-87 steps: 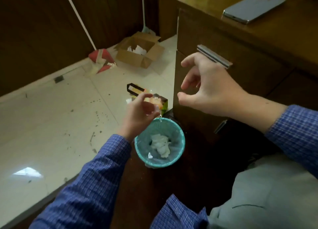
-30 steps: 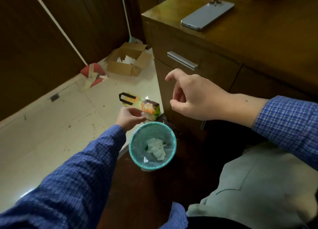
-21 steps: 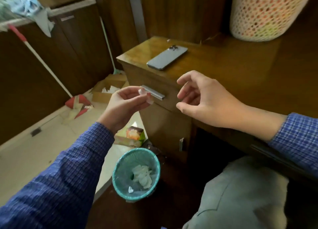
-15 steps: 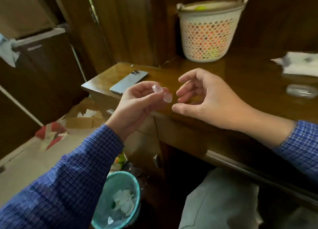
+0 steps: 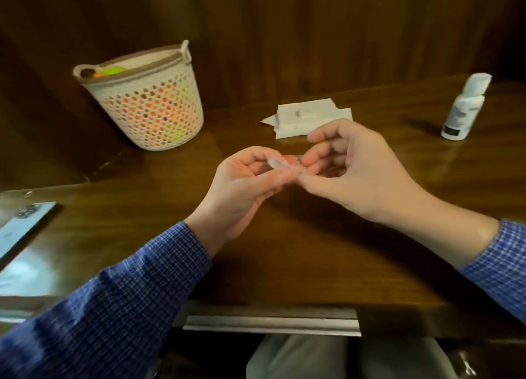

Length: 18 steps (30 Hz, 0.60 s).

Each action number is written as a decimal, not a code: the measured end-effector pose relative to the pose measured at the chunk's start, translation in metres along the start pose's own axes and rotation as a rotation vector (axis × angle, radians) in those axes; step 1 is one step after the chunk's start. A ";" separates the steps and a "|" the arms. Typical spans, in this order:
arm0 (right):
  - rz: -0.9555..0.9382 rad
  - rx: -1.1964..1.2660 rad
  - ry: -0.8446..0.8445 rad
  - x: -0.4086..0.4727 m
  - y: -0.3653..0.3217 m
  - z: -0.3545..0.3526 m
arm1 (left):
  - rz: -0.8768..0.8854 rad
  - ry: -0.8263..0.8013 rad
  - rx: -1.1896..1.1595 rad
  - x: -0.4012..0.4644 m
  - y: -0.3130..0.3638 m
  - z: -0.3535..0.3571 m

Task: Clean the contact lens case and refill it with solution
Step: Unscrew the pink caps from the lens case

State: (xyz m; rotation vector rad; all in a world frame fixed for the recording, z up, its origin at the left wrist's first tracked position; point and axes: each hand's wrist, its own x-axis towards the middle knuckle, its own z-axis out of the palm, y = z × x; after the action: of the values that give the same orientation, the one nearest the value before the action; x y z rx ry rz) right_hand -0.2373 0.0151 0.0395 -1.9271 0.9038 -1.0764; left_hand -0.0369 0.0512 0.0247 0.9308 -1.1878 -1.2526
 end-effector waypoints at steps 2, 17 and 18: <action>0.030 -0.021 0.015 0.003 0.014 -0.015 | -0.031 -0.007 0.040 0.017 -0.007 0.013; 0.056 -0.209 -0.196 0.008 0.049 -0.036 | 0.029 -0.081 0.635 0.031 -0.018 0.003; 0.060 -0.232 -0.223 0.007 0.049 -0.035 | 0.047 -0.089 0.719 0.029 -0.019 0.002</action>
State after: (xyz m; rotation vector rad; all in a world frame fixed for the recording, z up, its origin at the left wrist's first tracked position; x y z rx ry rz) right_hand -0.2760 -0.0232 0.0139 -2.1444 0.9879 -0.7295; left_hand -0.0448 0.0207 0.0109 1.3573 -1.7698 -0.8290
